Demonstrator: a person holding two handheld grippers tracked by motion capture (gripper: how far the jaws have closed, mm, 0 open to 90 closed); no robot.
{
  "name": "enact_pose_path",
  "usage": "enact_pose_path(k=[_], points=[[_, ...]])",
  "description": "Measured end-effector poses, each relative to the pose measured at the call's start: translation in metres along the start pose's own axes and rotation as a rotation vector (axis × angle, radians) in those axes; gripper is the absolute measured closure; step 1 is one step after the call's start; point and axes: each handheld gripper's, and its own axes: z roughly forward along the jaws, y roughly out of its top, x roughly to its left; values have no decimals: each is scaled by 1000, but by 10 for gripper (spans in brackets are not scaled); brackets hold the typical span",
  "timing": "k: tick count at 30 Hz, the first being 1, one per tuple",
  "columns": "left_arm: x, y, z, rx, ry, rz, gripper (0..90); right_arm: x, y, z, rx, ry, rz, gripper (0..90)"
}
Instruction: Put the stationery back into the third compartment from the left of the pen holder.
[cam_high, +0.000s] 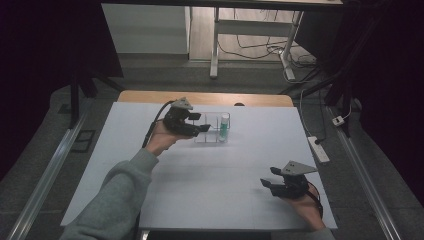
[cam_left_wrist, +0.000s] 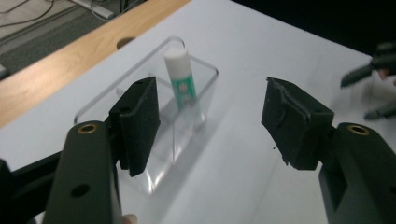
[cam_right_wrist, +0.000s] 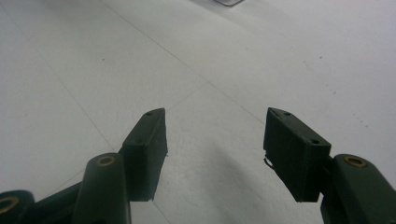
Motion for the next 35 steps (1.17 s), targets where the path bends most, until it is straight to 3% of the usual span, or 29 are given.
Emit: enact_pose_path(k=[5,10,18,27,35], points=[[-6,-32,-24,15,39,-3,379,-1,-1,0,4,-1,9,390],[-13,-73,-47,5,66,-32,379,-2,-1,0,3,2,8,388],[-24,-122,-74,-5,92,-69,378,-2,0,-1,-1,-6,8,387],[-36,-151,-83,-1,93,-82,379,-4,0,-1,0,-8,9,386],[-37,-161,-85,7,105,-93,378,-4,1,-2,-12,-12,10,386]])
